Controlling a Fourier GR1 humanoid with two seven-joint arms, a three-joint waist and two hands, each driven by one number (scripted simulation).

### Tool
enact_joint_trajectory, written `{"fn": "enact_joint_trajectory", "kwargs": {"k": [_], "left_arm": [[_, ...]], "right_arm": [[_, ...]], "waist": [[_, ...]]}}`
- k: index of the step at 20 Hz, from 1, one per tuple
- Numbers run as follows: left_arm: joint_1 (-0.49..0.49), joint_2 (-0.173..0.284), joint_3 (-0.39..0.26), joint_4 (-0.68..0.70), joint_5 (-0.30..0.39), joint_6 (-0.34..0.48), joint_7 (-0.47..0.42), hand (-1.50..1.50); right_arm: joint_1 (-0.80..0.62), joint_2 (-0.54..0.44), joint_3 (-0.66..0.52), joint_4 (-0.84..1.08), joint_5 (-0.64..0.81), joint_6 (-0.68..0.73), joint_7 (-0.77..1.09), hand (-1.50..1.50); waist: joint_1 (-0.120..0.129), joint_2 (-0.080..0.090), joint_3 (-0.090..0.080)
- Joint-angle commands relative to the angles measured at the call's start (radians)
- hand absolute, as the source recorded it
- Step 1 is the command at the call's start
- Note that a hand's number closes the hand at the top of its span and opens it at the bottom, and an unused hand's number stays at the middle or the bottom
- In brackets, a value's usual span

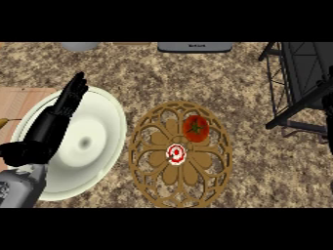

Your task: Pick the cupcake from the placemat and place it in the tiered shelf

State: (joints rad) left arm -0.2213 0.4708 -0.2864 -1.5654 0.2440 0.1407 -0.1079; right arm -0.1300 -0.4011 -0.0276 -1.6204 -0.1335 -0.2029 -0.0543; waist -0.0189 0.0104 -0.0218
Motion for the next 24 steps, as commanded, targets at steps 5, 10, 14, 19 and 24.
{"fn": "enact_joint_trajectory", "kwargs": {"k": [5,10,14,19,24], "left_arm": [[0.023,0.086,0.017,0.098,-0.102,0.015,0.016,0.00],[0.082,0.101,0.012,0.168,-0.106,-0.028,-0.042,0.00],[0.109,0.061,-0.010,0.177,-0.144,0.011,-0.049,0.00],[0.116,0.078,0.034,0.205,-0.128,-0.014,-0.064,0.00],[0.142,0.080,0.048,0.226,-0.133,-0.007,-0.084,0.00]], "right_arm": [[-0.017,0.019,0.271,-0.091,0.391,-0.118,-0.176,1.50],[0.059,0.283,0.352,0.010,0.557,-0.464,-0.275,-1.50],[0.061,0.293,0.492,0.068,0.689,-0.470,-0.379,-1.50],[0.218,0.261,0.576,-0.053,1.035,-0.570,-0.237,-1.50],[0.390,0.309,0.598,-0.077,1.387,-0.511,-0.041,-1.50]], "waist": [[0.047,-0.009,0.019],[0.041,-0.002,0.022],[0.034,-0.009,0.021],[0.002,-0.018,0.018],[-0.021,-0.022,0.014]]}}
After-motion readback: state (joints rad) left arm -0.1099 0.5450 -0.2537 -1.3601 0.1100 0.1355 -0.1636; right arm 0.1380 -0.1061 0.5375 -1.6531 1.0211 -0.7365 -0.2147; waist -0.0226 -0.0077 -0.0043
